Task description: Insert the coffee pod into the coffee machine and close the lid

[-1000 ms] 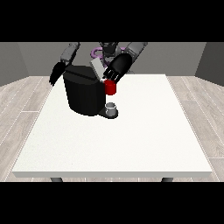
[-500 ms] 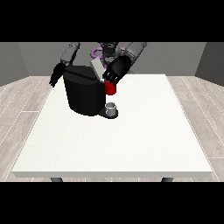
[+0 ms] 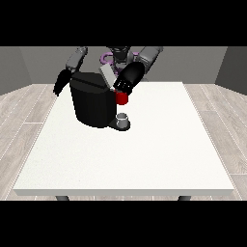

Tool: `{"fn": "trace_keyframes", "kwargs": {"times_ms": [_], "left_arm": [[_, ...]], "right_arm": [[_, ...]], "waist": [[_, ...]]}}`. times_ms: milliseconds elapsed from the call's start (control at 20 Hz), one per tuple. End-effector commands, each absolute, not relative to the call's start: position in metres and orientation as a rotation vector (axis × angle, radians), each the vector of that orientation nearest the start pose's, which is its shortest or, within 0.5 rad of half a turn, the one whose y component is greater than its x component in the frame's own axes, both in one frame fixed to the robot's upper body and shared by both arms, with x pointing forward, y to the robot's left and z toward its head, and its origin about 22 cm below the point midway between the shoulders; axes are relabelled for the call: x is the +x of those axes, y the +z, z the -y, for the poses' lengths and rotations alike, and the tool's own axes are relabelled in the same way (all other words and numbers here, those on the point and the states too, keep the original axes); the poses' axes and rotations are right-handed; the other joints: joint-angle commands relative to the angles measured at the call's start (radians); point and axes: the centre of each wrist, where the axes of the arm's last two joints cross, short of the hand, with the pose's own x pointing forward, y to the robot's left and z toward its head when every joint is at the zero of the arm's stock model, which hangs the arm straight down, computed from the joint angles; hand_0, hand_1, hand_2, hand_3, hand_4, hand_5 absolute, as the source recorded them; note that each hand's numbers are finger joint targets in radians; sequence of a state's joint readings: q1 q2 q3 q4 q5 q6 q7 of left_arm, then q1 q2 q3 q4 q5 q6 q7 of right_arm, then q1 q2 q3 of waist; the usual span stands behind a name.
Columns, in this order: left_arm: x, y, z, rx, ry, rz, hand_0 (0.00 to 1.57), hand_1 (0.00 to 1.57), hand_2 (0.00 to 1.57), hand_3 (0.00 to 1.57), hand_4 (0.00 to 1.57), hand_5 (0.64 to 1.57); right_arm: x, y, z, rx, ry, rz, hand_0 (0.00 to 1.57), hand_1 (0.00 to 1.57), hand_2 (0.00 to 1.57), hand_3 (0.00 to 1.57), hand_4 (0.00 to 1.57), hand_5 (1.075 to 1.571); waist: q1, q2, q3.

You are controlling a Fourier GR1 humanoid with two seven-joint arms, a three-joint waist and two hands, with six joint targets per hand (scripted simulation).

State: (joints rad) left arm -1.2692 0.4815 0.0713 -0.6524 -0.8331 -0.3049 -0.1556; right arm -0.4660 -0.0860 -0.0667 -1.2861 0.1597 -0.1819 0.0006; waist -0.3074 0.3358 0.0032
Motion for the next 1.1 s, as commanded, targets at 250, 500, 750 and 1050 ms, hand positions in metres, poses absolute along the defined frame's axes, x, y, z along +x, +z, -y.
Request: {"fn": "trace_keyframes", "kwargs": {"times_ms": [250,500,750,1050], "left_arm": [[0.463,0.279,-0.246,0.822,-1.151,1.656,1.11,1.11,1.12,0.97,0.0,1.571],[0.463,0.288,-0.229,0.833,-1.133,1.712,1.23,1.23,1.2,0.95,0.0,1.571],[0.459,0.308,-0.256,0.851,-1.144,1.754,1.23,1.23,1.21,0.97,0.0,1.571],[0.458,0.316,-0.251,0.934,-1.189,1.748,1.04,1.04,1.05,0.74,0.0,1.571]], "right_arm": [[0.353,0.072,0.204,-0.282,0.112,1.741,0.0,0.0,0.0,0.0,0.0,1.571],[0.355,0.071,0.2,-0.266,0.11,1.729,0.0,0.0,0.0,0.0,0.04,1.571],[0.349,0.064,0.197,-0.281,0.128,1.746,0.0,0.0,0.0,0.0,0.11,1.571],[0.355,0.072,0.19,-0.279,0.145,1.755,0.0,0.0,0.0,0.0,0.22,1.571]], "waist": [[-0.003,0.036,-0.0032],[-0.008,0.026,-0.0029],[-0.017,0.051,-0.0029],[-0.019,0.068,-0.0027]]}}
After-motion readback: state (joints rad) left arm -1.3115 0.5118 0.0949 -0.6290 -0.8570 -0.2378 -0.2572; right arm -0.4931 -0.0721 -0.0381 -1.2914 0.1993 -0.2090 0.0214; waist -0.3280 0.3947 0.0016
